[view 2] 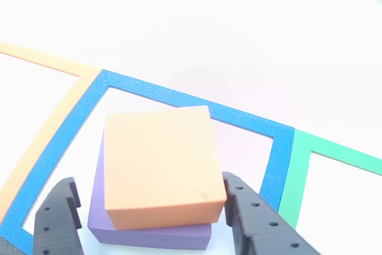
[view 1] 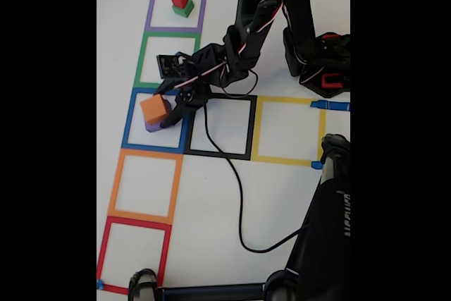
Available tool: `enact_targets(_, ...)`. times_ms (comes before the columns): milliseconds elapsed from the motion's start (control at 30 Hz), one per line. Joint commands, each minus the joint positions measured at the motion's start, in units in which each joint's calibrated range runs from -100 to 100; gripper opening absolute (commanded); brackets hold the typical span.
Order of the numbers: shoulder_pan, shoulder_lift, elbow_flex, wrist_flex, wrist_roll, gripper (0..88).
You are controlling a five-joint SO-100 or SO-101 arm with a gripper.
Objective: Tower of hanoi
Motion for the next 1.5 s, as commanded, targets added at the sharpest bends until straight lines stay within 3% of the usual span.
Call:
enact_targets(0, -1.18, -1.88, 0.11, -1.83, 0.36, 27.7)
enact_targets(333, -0.22, -13.18, 2.29, 2.22, 0.36, 21.7)
enact_targets(533, 1.41, -24.16, 2.11, 12.51, 0.36, 6.5)
enact_targets(733, 4.77, -40.07, 1.29, 32.51, 0.36, 1.1)
enact_targets(1000, 13.59, -59.29, -15.80, 74.94, 0.36, 1.1)
enact_targets(1467, 35.93, -53.31, -69.71, 123.36, 0.36, 1.1)
